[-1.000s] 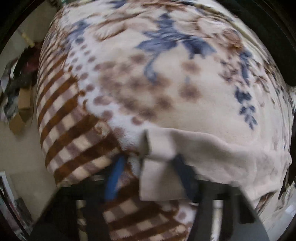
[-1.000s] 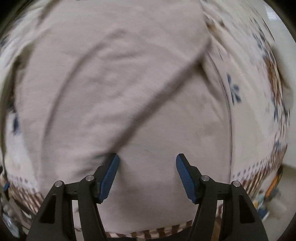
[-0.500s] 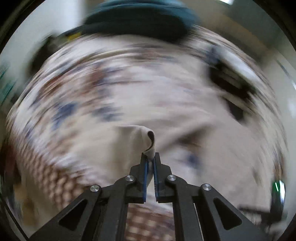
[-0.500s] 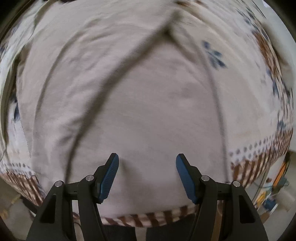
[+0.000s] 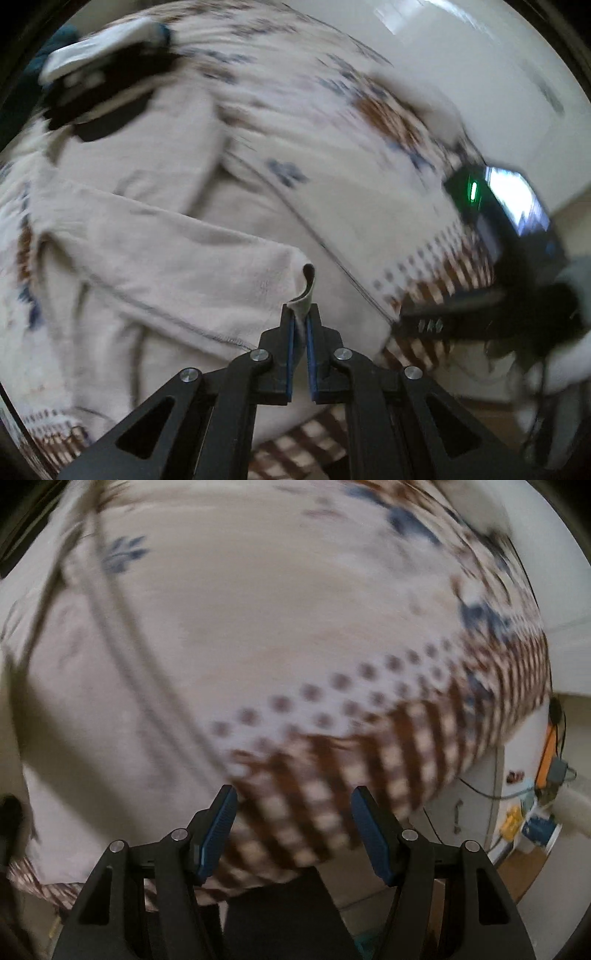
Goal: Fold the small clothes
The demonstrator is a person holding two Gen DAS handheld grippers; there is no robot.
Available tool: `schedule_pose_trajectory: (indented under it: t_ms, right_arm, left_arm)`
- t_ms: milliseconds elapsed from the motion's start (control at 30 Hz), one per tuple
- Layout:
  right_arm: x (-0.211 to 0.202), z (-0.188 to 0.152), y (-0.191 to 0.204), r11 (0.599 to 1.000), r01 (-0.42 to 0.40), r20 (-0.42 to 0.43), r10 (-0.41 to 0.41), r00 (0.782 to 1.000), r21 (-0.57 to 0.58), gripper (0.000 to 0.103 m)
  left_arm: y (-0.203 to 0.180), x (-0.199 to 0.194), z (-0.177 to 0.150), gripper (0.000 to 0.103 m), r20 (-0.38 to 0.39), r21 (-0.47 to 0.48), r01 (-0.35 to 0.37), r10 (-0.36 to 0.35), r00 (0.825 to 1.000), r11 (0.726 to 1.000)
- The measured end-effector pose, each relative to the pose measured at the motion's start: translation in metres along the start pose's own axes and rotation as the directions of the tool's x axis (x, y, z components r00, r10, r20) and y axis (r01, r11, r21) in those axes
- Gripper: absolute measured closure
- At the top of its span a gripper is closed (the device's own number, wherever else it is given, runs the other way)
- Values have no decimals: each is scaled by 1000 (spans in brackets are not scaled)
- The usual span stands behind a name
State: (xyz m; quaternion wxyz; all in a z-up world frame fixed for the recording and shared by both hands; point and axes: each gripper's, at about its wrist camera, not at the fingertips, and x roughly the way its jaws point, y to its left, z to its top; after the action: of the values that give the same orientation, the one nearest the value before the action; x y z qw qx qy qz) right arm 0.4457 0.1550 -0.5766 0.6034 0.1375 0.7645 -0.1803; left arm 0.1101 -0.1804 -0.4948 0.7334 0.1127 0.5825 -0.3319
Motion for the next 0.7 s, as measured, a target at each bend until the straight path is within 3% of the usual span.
schedule_pose_trajectory:
  t_ms: [100, 167, 200, 267, 300, 333, 433, 500, 633, 667, 700]
  right_arm:
    - [27, 9, -49, 999, -21, -8, 21, 1000, 33, 37]
    - [28, 21, -79, 996, -77, 8, 77, 997, 55, 37]
    - [26, 22, -90, 992, -107, 22, 106, 994, 59, 37]
    - [17, 26, -109, 981, -184, 58, 180, 982, 57, 37]
    - [12, 27, -112, 971, -235, 74, 231, 970, 43, 37]
    - [7, 28, -117, 958, -285, 85, 283, 956, 21, 37]
    - [-1, 30, -117, 906, -418, 74, 423, 903, -71, 37]
    - [-2, 30, -109, 882, -451, 57, 462, 885, -138, 37]
    - [4, 20, -90, 889, -392, -5, 402, 916, -236, 38]
    - [17, 19, -96, 898, -365, -18, 372, 928, -245, 49]
    - [23, 15, -103, 902, -349, -22, 356, 934, -253, 78]
  left_arm:
    - [-7, 12, -2, 94, -27, 8, 0, 0, 1000, 1000]
    - [-2, 15, -5, 85, -59, -21, -10, 9, 998, 1000]
    - [7, 14, -4, 77, -66, -47, -11, 8, 998, 999]
    - [30, 14, 4, 50, -68, -95, -38, 32, 997, 995]
    - [41, 10, 4, 28, -71, -120, -50, 42, 997, 991]
    - [54, 6, 3, 21, -73, -151, -61, 51, 996, 987]
    - [104, -12, -4, 21, -75, -293, -118, 101, 992, 949]
    - [134, -21, -8, 21, -83, -357, -174, 154, 985, 918]
    - [187, -36, -31, 21, -138, -445, -293, 259, 956, 846]
    - [198, -37, -39, 21, -159, -474, -308, 264, 951, 825]
    - [209, -38, -48, 21, -178, -503, -316, 262, 949, 804]
